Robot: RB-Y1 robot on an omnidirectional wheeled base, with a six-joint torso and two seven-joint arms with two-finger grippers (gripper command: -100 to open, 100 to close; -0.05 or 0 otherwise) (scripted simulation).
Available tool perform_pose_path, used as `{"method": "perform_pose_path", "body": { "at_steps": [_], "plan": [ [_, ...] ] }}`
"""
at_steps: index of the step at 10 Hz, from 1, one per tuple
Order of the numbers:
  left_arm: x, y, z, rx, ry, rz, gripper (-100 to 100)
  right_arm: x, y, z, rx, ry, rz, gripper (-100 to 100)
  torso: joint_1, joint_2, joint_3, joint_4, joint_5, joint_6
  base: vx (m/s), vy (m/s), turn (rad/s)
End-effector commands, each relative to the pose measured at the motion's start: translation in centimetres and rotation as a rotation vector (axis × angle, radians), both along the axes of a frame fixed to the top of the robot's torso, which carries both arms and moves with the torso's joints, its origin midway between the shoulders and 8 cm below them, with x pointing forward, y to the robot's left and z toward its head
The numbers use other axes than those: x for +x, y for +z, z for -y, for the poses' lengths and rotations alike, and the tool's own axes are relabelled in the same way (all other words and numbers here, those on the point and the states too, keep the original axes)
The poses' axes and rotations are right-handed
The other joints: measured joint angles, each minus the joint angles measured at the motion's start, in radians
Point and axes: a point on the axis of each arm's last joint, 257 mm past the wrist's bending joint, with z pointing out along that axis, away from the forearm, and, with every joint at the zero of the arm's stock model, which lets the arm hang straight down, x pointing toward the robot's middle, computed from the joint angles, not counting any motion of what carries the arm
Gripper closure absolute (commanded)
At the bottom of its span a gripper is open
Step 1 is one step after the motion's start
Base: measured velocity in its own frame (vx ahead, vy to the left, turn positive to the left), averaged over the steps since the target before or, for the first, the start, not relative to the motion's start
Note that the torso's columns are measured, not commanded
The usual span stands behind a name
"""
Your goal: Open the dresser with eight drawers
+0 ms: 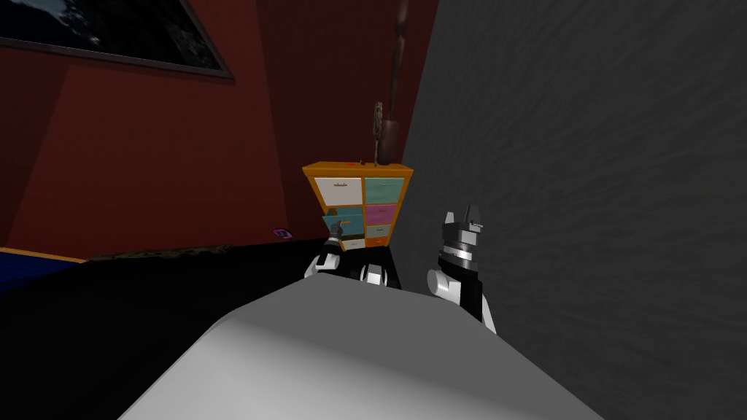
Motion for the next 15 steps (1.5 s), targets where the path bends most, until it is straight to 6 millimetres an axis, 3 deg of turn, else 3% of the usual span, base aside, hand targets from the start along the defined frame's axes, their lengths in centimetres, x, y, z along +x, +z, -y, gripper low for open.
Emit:
{"method": "perform_pose_path", "body": {
  "at_steps": [1,2,10,11,12,15],
  "plan": [
    [-0.3,0.7,0.2,0.001,-0.005,0.014,100,0.0,0.0,0.0,0.000,0.000,0.000,0,0.000,0.003,0.002,0.000,0.000,0.000,-0.221,-0.059,0.007],
    [0.0,1.3,-0.1,-0.001,-0.003,0.004,-100,0.0,0.0,0.0,0.000,0.000,0.000,0,0.001,0.003,0.002,0.002,0.000,0.000,-0.104,-0.033,0.005],
    [0.7,5.7,-0.7,-0.003,-0.005,0.004,-100,0.0,0.0,0.0,0.000,0.000,0.000,0,0.001,0.002,0.001,0.002,-0.001,-0.001,0.002,-0.006,0.001],
    [0.6,4.6,-0.7,-0.006,-0.004,-0.011,-100,0.0,0.0,0.0,0.000,0.000,0.000,0,0.000,0.003,0.001,0.003,-0.002,-0.001,0.000,0.000,0.000],
    [0.6,4.4,-0.8,-0.007,-0.004,-0.017,0,0.0,0.0,0.0,0.000,0.000,0.000,0,0.001,0.002,0.001,0.002,-0.001,-0.001,0.000,0.000,0.000],
    [0.5,4.0,-0.8,-0.009,-0.003,-0.028,0,0.0,0.0,0.0,0.000,0.000,0.000,0,0.002,-0.002,-0.001,-0.001,0.000,0.000,0.000,0.000,0.000]
  ]
}}
